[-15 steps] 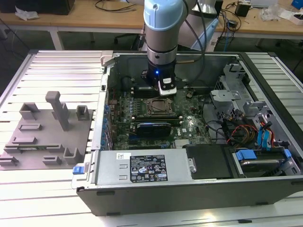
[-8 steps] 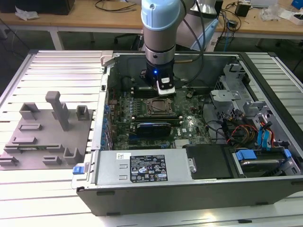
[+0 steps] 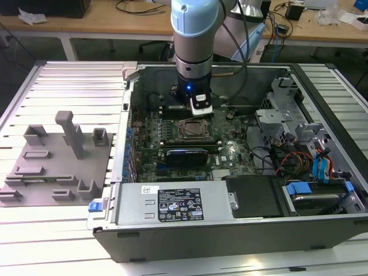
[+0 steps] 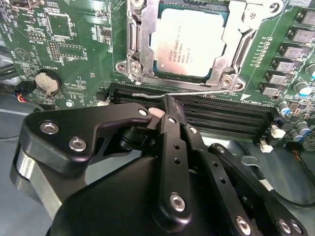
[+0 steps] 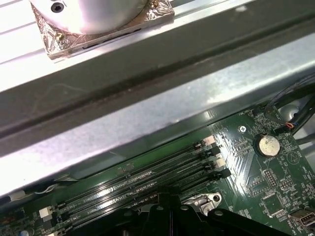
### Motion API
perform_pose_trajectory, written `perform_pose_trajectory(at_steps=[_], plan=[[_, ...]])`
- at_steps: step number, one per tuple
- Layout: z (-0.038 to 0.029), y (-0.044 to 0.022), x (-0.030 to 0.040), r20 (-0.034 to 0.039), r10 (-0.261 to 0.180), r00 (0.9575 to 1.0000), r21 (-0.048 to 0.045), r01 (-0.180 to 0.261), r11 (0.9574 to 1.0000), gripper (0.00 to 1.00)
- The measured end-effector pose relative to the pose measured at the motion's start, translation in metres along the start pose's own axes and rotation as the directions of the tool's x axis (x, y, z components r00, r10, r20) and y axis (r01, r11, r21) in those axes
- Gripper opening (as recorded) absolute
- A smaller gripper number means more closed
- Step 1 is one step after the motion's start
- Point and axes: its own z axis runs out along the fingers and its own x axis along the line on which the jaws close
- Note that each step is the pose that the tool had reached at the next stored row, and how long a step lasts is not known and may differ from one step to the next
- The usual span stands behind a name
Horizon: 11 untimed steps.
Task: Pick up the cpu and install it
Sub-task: 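Install the first cpu locking lever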
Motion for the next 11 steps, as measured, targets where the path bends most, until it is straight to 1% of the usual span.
perform_pose_trajectory(at_steps=[4, 8, 11], plan=[[0.0005, -0.0007, -0.0003, 0.0017, 0.0, 1.0, -0.0008, 0.0, 1.0, 0.11], [0.0025, -0.0015, -0.0004, 0.0068, -0.002, 1.0, -0.003, 0.002, 1.0, 0.11], [0.0038, -0.0018, -0.0004, 0.0087, -0.002, 1.0, -0.0039, 0.002, 1.0, 0.11]])
